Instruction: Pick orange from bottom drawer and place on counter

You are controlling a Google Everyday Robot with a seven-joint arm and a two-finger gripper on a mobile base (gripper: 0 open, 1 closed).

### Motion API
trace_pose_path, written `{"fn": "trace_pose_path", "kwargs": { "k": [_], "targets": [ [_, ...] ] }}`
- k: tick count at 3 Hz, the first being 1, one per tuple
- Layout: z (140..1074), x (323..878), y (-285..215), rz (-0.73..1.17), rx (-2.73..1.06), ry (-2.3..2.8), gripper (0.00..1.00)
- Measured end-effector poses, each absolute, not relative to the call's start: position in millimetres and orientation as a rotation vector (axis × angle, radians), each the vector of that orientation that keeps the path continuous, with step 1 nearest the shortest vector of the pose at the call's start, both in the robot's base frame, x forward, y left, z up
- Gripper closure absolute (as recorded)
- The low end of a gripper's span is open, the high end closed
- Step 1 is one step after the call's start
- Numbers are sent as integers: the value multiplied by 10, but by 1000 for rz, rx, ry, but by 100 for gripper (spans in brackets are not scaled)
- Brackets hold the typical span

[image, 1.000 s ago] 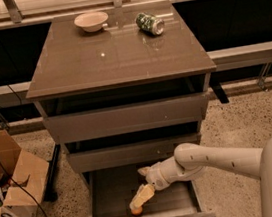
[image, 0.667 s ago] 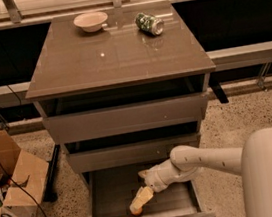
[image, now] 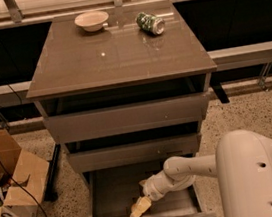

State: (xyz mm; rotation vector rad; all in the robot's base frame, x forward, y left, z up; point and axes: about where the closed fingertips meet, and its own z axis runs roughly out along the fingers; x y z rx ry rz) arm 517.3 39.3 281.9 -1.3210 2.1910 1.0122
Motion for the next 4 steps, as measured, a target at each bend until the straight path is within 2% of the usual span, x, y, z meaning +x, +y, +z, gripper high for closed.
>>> {"fn": "trace_pose_path", "kwargs": {
  "k": [2,4],
  "targets": [
    [1862,5447,299,848,-1222,2287,0],
    [1349,5555,335,846,-1096,2320,0]
  ]
}}
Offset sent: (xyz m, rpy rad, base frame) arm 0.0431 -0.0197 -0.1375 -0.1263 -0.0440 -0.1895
